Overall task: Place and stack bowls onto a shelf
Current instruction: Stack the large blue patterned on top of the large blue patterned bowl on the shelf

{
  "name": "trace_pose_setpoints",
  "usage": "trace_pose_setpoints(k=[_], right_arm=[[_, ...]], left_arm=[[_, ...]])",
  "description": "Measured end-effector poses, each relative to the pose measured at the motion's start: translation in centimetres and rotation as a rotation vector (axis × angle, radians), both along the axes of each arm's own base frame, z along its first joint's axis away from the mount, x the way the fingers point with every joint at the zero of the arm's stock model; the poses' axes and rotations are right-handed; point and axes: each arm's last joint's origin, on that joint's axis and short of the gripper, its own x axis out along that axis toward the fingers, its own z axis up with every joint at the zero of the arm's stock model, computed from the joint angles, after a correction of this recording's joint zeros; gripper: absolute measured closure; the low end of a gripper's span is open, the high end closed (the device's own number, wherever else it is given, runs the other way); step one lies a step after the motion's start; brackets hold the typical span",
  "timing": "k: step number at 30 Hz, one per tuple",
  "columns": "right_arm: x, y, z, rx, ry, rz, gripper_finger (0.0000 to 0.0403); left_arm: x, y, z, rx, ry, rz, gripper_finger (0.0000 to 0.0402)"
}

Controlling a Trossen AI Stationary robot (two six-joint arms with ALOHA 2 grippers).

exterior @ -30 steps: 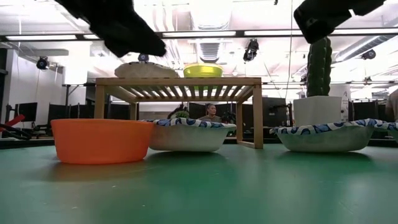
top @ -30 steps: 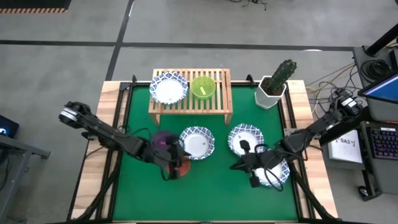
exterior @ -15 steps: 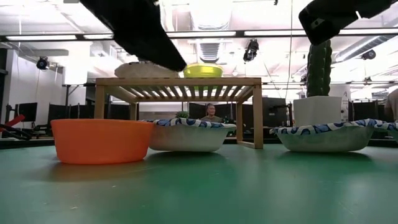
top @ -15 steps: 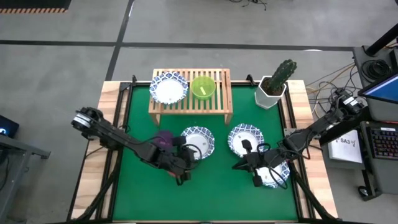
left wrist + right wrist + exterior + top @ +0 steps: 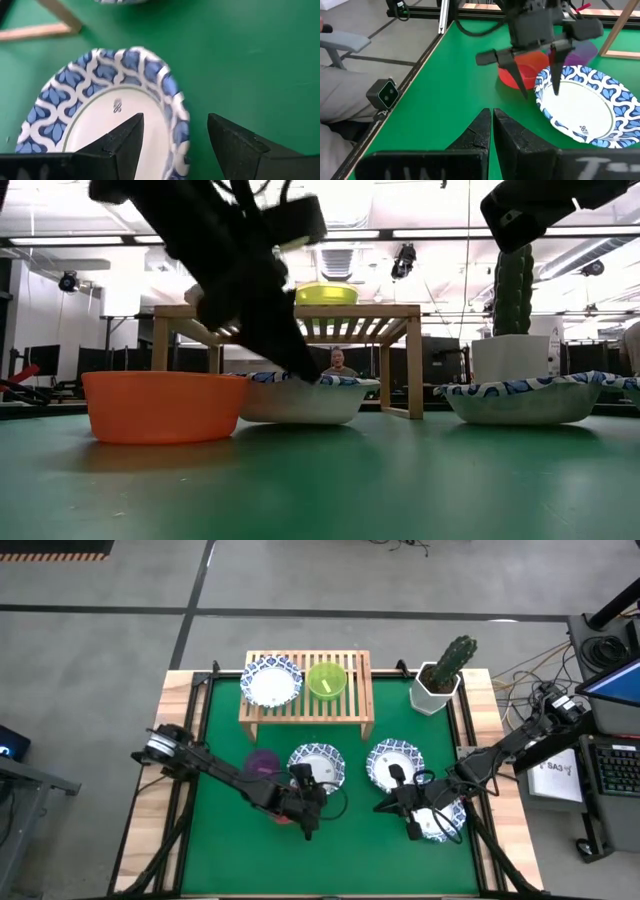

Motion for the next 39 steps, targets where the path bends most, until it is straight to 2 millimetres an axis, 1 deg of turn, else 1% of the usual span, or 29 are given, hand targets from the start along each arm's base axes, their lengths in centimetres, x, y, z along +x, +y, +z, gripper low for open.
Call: trace_pose_setpoints(k=[5,9,13,17,19,29,35,39], right_arm=[[0.0,0.0,0.0,-0.001,0.001,0.000,0.0394],[0.0,0.0,0.0,-0.002,0.001,0.000,0.0394],[0.0,0.0,-0.1,-0.003,0.001,0.001,0.0394],[0.0,0.0,0.0,-0.004,0.001,0.001,0.0394],[0.0,0.0,0.0,-0.004,0.001,0.001,0.0394],[0.0,0.0,-0.1,-0.010,0.000,0.003,0.0394],[0.0,0.0,-0.1,-0.009,0.000,0.003,0.0394],[0.0,0.0,-0.1,-0.008,0.001,0.003,0.0394]], left_arm=[[0.2,0.1,-1.0,0.005,0.024,0.011,0.0209],[0.2,0.1,-1.6,0.006,0.037,0.017,0.0242],[0.3,0.2,-1.8,0.004,0.038,0.021,0.0297],[0.3,0.1,-1.8,0.008,0.039,0.016,0.0371],[0.5,0.0,-1.5,0.019,0.038,-0.002,0.0393],[2.2,-1.6,2.9,0.105,-0.013,-0.160,0.0401],[2.2,-1.8,5.6,0.150,0.012,-0.208,0.0401],[1.4,-2.2,9.1,0.169,0.018,-0.248,0.0401]])
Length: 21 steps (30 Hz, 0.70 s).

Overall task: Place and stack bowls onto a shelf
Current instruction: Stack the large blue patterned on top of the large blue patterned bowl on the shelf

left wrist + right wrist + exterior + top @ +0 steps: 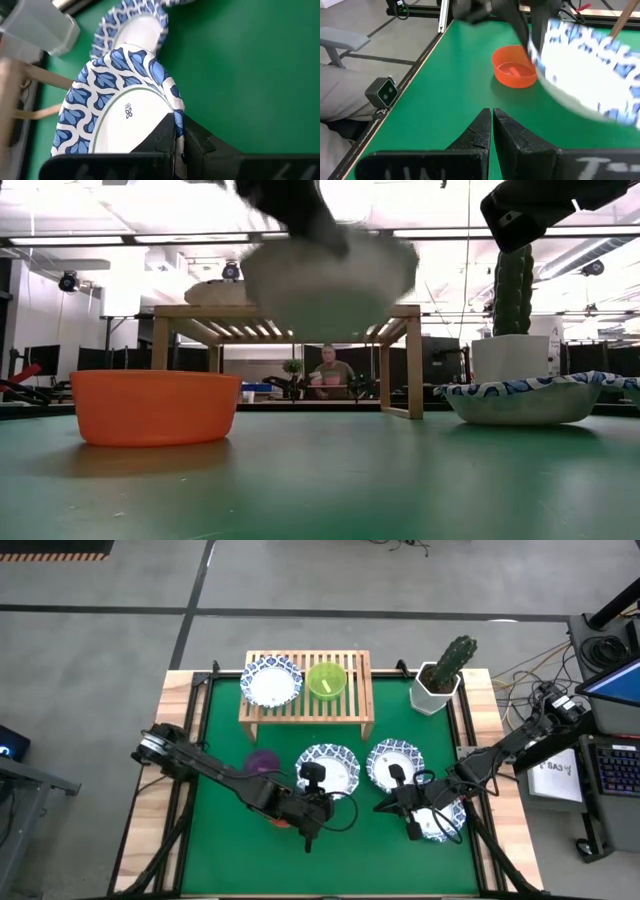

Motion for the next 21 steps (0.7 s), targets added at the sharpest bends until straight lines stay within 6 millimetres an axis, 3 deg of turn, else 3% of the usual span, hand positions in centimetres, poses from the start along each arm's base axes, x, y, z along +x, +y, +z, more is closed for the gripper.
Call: trace_pose_setpoints(k=[6,12,17,21], right_arm=[[0.0,0.0,0.0,0.000,0.000,0.000,0.0394],[0.0,0.0,0.0,0.000,0.001,-0.001,0.0394],[0.0,0.0,0.0,-0.003,-0.001,-0.008,0.0394],[0.1,-0.1,0.0,-0.003,-0.001,-0.010,0.0394]], left_arm=[[-3.0,0.4,6.7,0.010,-0.015,-0.042,0.0401],[-8.1,3.2,12.6,0.020,-0.098,-0.009,0.0401],[-11.9,6.9,15.4,0.136,-0.133,0.149,0.0402],[-13.5,10.4,16.4,0.151,-0.133,0.268,0.0402]])
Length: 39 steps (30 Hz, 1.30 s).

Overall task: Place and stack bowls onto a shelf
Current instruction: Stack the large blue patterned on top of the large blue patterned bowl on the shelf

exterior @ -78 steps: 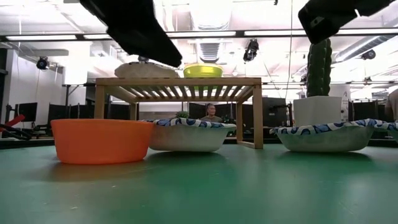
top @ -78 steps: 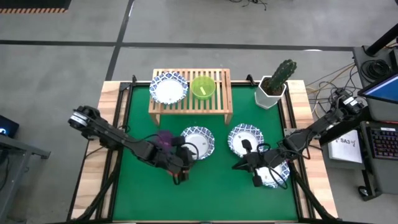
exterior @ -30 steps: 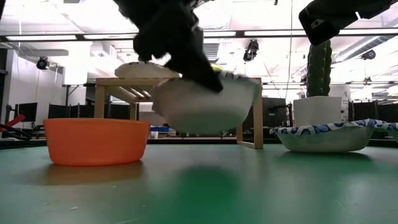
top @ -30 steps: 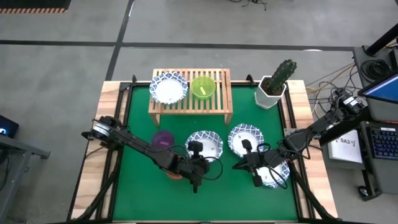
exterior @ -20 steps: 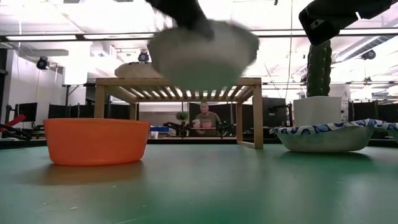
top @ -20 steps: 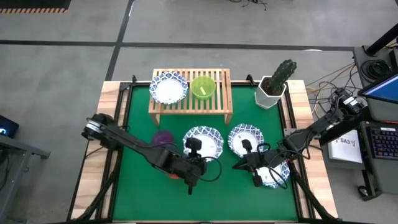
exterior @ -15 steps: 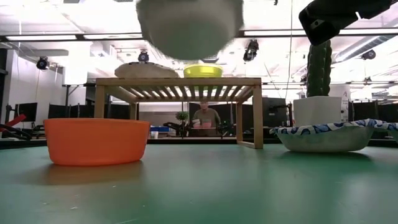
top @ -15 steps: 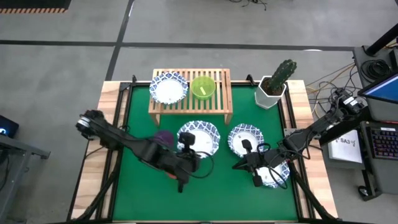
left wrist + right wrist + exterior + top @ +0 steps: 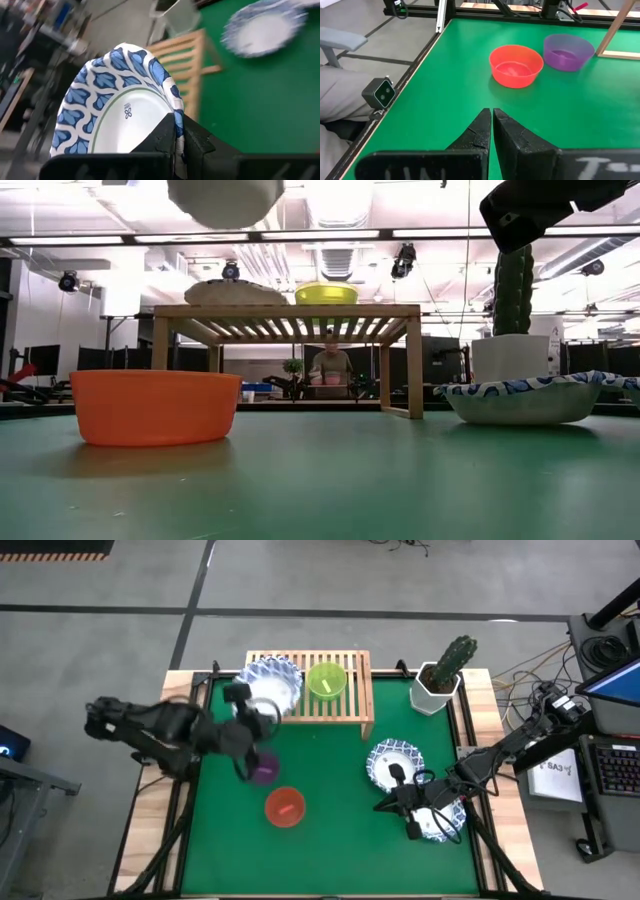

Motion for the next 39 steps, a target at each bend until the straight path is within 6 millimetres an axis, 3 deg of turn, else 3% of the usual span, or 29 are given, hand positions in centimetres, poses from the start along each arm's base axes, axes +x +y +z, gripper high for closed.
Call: trace_pose_setpoints(k=[6,9,15,24,39], right_arm=[[0.0,0.0,0.0,0.000,0.000,0.000,0.0394],[0.0,0.0,0.0,-0.001,0.000,0.000,0.0394],[0.0,0.0,0.0,-0.002,0.002,0.000,0.0394],[0.0,0.0,-0.1,-0.005,0.005,0.001,0.0394],[0.0,0.0,-0.2,-0.006,0.009,0.000,0.0394]], left_arm=[[-0.9,5.3,-0.9,-0.085,0.039,0.139,0.0402],[-0.7,7.7,-1.8,-0.166,0.056,0.186,0.0402],[0.1,11.3,-3.4,-0.157,0.057,0.297,0.0402],[1.6,12.5,-4.1,-0.189,0.041,0.293,0.0389],[2.6,12.6,-4.6,-0.201,0.052,0.255,0.0261]])
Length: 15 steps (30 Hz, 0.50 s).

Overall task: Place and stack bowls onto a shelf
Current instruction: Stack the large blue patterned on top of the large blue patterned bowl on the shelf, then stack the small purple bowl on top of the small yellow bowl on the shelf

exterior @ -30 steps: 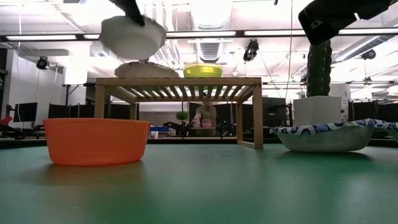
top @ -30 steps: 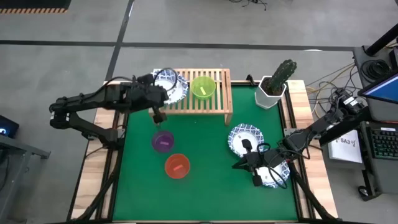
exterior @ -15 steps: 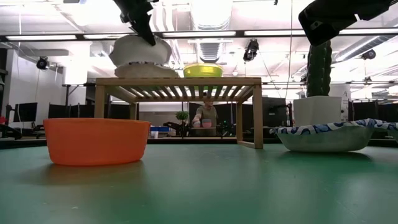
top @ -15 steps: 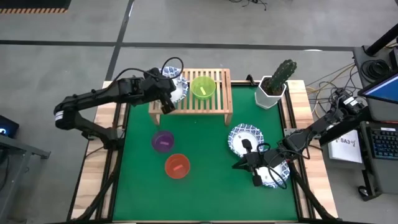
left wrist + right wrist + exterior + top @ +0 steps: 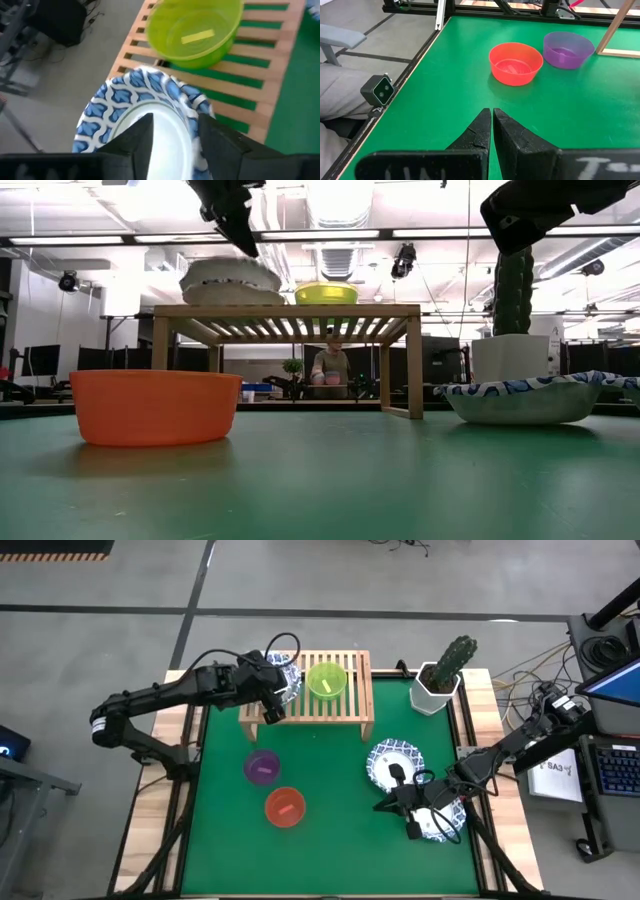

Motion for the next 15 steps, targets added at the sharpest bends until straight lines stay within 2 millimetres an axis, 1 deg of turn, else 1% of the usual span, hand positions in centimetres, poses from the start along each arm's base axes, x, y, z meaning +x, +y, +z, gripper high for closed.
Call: trace_pose_setpoints(k=[4,7,10,15], right_arm=[[0.0,0.0,0.0,0.000,0.000,0.000,0.0394],[0.0,0.0,0.0,0.000,0.000,0.000,0.0394],[0.0,0.0,0.0,0.006,0.002,-0.003,0.0394],[0.0,0.0,0.0,0.005,0.002,-0.003,0.0394]], left_arm=[[-0.2,-0.1,1.0,-0.002,-0.042,-0.012,0.0237],[-0.4,-0.2,1.9,-0.005,-0.072,-0.022,0.0228],[-0.8,-0.4,2.8,-0.040,-0.117,-0.056,0.0227],[-1.9,-1.3,3.3,-0.169,-0.194,-0.125,0.0234]])
